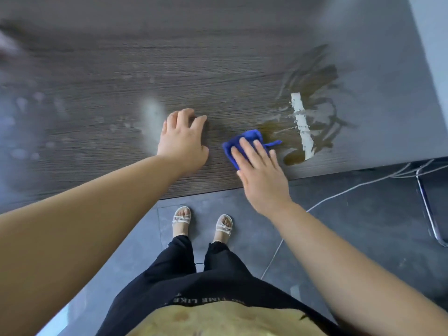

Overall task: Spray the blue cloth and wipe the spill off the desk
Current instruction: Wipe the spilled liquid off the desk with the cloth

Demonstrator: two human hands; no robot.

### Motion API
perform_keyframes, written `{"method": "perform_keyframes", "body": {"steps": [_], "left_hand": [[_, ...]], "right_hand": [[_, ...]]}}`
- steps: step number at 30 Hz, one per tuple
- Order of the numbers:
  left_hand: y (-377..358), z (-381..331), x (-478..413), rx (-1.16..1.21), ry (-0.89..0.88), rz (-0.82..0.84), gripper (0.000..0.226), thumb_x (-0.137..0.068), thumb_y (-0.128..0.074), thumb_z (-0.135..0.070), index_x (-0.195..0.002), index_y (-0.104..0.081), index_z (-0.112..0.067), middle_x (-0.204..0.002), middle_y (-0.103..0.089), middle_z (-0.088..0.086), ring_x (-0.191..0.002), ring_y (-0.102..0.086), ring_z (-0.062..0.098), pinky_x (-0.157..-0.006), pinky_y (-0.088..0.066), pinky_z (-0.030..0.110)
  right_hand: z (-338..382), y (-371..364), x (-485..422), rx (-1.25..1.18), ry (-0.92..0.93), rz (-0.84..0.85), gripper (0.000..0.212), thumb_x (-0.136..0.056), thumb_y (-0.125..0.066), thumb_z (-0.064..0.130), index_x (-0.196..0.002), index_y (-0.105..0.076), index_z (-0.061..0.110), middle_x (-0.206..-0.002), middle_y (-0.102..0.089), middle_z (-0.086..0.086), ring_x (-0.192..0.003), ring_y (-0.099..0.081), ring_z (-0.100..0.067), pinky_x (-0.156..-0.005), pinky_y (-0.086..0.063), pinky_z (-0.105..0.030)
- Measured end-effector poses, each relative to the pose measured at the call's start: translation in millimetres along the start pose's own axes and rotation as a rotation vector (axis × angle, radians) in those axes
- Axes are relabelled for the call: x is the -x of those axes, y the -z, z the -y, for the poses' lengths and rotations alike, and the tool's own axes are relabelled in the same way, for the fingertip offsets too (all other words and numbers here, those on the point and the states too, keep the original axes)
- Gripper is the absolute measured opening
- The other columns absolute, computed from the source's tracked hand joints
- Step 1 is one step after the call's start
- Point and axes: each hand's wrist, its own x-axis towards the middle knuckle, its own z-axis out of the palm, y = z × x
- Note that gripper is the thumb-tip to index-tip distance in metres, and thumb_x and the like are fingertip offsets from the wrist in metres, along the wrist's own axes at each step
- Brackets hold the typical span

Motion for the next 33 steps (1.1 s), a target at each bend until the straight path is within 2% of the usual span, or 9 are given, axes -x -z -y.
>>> {"method": "perform_keyframes", "body": {"steps": [4, 7, 11, 14, 17, 22, 26, 29, 33], "left_hand": [[-5.4, -4.8, -8.5, -0.212, -0.003, 0.17, 0.1, -0.075, -0.065, -0.055, -0.149, -0.006, -0.025, -0.155, 0.003, 0.011, -0.141, -0.001, 0.034, -0.115, -0.01, 0.053], [-4.9, -6.1, -10.6, -0.242, 0.013, 0.188, 0.114, -0.064, -0.071, -0.063, -0.149, -0.005, -0.026, -0.155, 0.002, 0.01, -0.141, -0.003, 0.034, -0.114, -0.013, 0.053], [-4.4, -7.1, -12.7, -0.254, 0.021, 0.176, 0.117, -0.059, -0.074, -0.065, -0.148, -0.008, -0.026, -0.155, 0.0, 0.01, -0.14, -0.004, 0.034, -0.114, -0.015, 0.052], [-4.5, -8.3, -13.8, -0.245, 0.031, 0.181, 0.117, -0.058, -0.076, -0.063, -0.147, -0.01, -0.026, -0.154, -0.001, 0.01, -0.139, -0.004, 0.035, -0.114, -0.015, 0.053], [-5.3, -9.4, -13.7, -0.237, 0.042, 0.186, 0.117, -0.058, -0.077, -0.061, -0.147, -0.01, -0.026, -0.155, 0.001, 0.01, -0.14, -0.004, 0.034, -0.114, -0.013, 0.055], [-4.3, -11.5, -12.2, -0.209, 0.063, 0.19, 0.115, -0.059, -0.077, -0.059, -0.147, -0.011, -0.027, -0.155, 0.001, 0.008, -0.14, -0.002, 0.033, -0.115, -0.011, 0.054], [-5.4, -10.3, -12.1, -0.196, 0.063, 0.174, 0.113, -0.057, -0.079, -0.058, -0.146, -0.015, -0.026, -0.155, 0.0, 0.008, -0.14, -0.002, 0.033, -0.115, -0.012, 0.053], [-4.5, -11.3, -11.9, -0.189, 0.07, 0.19, 0.116, -0.058, -0.079, -0.058, -0.147, -0.011, -0.027, -0.155, 0.002, 0.008, -0.141, -0.001, 0.033, -0.115, -0.011, 0.053], [-3.9, -11.9, -12.1, -0.19, 0.071, 0.195, 0.116, -0.058, -0.078, -0.058, -0.148, -0.01, -0.027, -0.155, 0.002, 0.008, -0.14, -0.001, 0.033, -0.115, -0.011, 0.053]], "right_hand": [[-24.3, 16.5, -56.8, -0.038, -0.27, 0.017, 0.05, -0.102, -0.029, 0.028, -0.15, -0.015, 0.02, -0.159, -0.006, -0.004, -0.145, -0.005, -0.03, -0.115, -0.008, -0.047], [-2.8, 13.1, -85.5, -0.087, -0.356, -0.035, 0.051, -0.102, -0.027, 0.032, -0.15, -0.013, 0.019, -0.159, -0.004, -0.004, -0.145, -0.001, -0.031, -0.116, -0.003, -0.045], [12.1, 1.4, -44.9, -0.057, -0.027, -0.097, 0.052, -0.093, -0.03, 0.032, -0.139, -0.044, 0.013, -0.148, -0.038, -0.009, -0.137, -0.032, -0.036, -0.111, -0.025, -0.049], [-19.7, -0.4, -14.2, 0.032, 0.193, -0.015, 0.051, -0.091, -0.032, 0.03, -0.137, -0.047, 0.015, -0.147, -0.04, -0.007, -0.135, -0.037, -0.032, -0.108, -0.03, -0.048], [-39.2, 9.7, -31.2, -0.005, 0.091, -0.036, 0.048, -0.095, -0.033, 0.03, -0.139, -0.044, 0.015, -0.15, -0.035, -0.007, -0.137, -0.031, -0.034, -0.108, -0.028, -0.052], [8.2, 20.2, -101.7, -0.093, -0.225, -0.018, 0.051, -0.102, -0.027, 0.033, -0.15, -0.013, 0.022, -0.159, -0.002, -0.001, -0.145, 0.003, -0.03, -0.115, 0.0, -0.045], [9.1, 6.8, -55.4, -0.041, 0.061, -0.039, 0.051, -0.097, -0.043, 0.027, -0.146, -0.031, 0.016, -0.155, -0.023, -0.007, -0.143, -0.017, -0.034, -0.115, -0.013, -0.048], [-24.6, 2.4, -14.0, 0.014, 0.211, 0.0, 0.049, -0.093, -0.04, 0.028, -0.14, -0.042, 0.015, -0.151, -0.034, -0.006, -0.138, -0.031, -0.034, -0.11, -0.027, -0.049], [-38.8, 14.4, -39.9, 0.01, 0.088, 0.014, 0.049, -0.097, -0.029, 0.031, -0.144, -0.036, 0.016, -0.154, -0.027, -0.007, -0.14, -0.024, -0.036, -0.11, -0.025, -0.053]]}}
